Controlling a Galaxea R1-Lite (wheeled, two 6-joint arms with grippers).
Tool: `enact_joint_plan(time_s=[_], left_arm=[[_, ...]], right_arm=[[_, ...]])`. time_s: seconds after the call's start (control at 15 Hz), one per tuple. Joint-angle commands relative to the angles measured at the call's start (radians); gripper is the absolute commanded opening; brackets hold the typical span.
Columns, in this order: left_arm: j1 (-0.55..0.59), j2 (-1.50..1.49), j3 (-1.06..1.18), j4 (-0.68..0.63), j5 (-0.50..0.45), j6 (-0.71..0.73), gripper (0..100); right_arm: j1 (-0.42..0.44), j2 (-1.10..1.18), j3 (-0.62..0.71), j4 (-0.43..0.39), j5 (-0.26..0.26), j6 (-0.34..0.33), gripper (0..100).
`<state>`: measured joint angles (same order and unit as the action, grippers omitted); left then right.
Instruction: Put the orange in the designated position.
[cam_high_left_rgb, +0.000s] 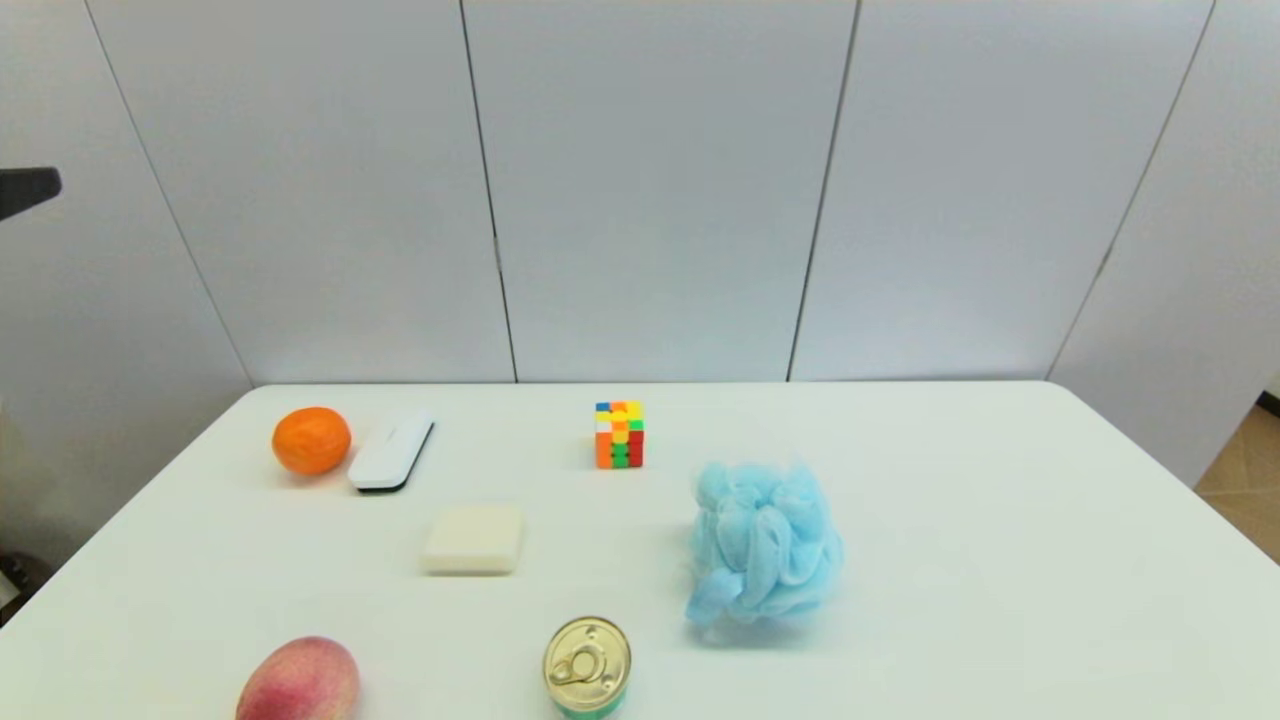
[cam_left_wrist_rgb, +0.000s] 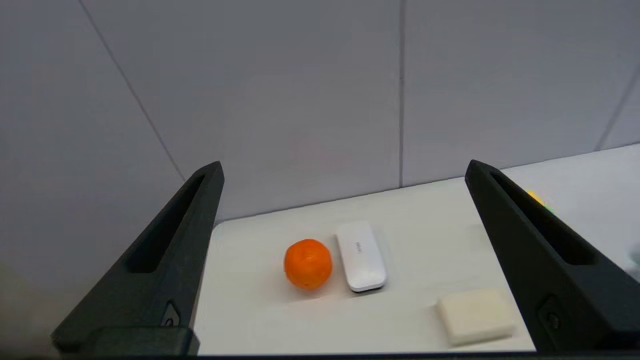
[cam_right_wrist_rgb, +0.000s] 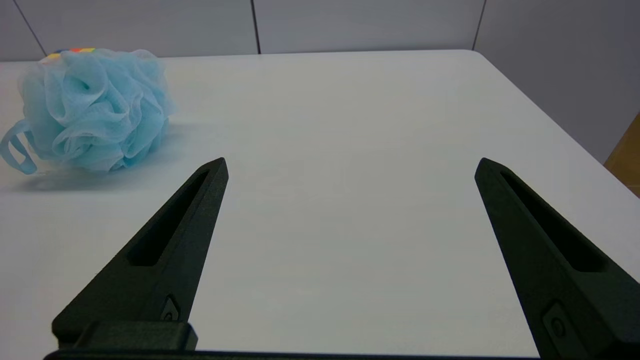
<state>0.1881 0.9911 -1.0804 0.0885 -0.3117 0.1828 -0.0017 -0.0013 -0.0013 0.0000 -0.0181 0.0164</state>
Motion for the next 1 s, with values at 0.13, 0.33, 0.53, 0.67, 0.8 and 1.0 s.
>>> enact_joint_plan(time_s=[0.13,0.33,0.53,0.67,0.8,1.0], left_arm=[[-0.070,-0.269,0.149,0.002,0.000,0.001,100],[-0.096,-0.351,0.177,0.004,0.000,0.009,100],[-0.134,-0.460,0.247,0.036,0.002,0.011,100],[-0.185,-0.520,0.309,0.050,0.005,0.011,100],[-0.196,-0.608,0.402,0.053,0.008,0.009,100],[-0.231,-0.700,0.513,0.053,0.040,0.011,100]], right_arm=[[-0.001,0.000,0.000,0.000,0.000,0.000,100],[0.000,0.000,0.000,0.000,0.000,0.000,100],[-0.001,0.000,0.000,0.000,0.000,0.000,100],[0.000,0.000,0.000,0.000,0.000,0.000,100],[0.000,0.000,0.000,0.000,0.000,0.000,100],[-0.001,0.000,0.000,0.000,0.000,0.000,100]])
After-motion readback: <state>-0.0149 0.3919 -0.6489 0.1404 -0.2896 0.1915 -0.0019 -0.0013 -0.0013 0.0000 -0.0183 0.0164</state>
